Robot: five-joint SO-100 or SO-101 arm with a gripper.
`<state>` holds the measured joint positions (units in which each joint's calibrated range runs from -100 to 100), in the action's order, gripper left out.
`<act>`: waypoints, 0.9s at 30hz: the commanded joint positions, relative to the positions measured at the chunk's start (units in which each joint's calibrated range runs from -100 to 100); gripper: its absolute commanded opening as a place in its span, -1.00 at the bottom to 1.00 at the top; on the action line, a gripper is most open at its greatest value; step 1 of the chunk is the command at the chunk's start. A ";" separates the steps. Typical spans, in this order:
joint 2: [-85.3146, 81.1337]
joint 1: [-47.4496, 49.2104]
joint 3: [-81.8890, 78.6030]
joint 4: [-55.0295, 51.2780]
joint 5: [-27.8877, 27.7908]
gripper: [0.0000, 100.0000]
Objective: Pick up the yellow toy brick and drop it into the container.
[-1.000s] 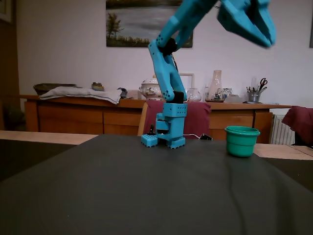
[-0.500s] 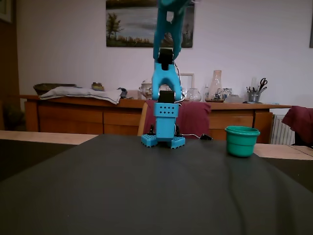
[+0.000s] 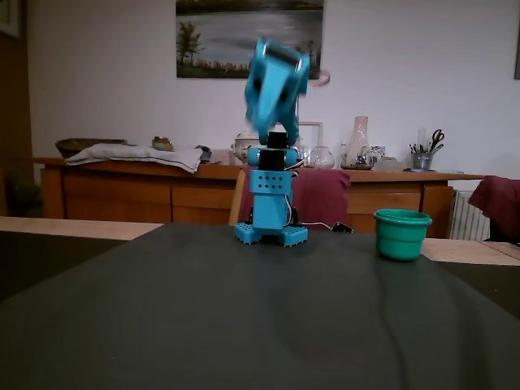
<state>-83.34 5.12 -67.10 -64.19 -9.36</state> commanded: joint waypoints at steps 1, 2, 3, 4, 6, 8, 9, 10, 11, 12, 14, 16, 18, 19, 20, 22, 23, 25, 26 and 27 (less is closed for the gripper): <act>-5.11 -3.85 -6.63 3.73 0.26 -1.00; -6.29 -4.93 -8.44 4.79 0.26 -1.00; -7.38 -6.01 -10.15 5.68 0.21 -1.00; -8.40 -6.94 -11.96 6.48 0.16 -1.00; -10.76 -8.49 -16.20 7.64 0.00 -1.00; -13.54 -8.87 -20.44 8.44 0.00 -1.00; -15.23 -8.72 -22.79 8.70 0.00 -1.00; -15.65 -8.41 -24.23 8.79 0.00 -1.00; -15.99 -8.10 -25.49 8.88 0.00 -1.00; -15.99 -7.95 -26.49 8.88 0.11 -1.00; -15.82 -6.63 -27.66 8.88 0.16 -1.00; -15.73 -5.47 -28.92 8.79 0.26 -1.00; -15.73 -4.00 -30.01 8.79 0.32 -1.00; -15.73 -3.69 -30.46 8.79 0.32 -1.00; -15.73 -3.46 -30.91 8.79 0.32 -1.00; -15.73 -3.23 -32.08 8.88 0.32 -1.00; -15.73 -2.53 -32.17 8.88 0.32 -1.00; -15.73 -1.29 -32.17 8.88 0.32 -1.00; -15.73 -0.44 -32.17 8.88 0.37 -1.00; -15.73 0.25 -32.17 8.88 0.68 -1.00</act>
<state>-98.73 3.56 -99.28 -56.01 -9.20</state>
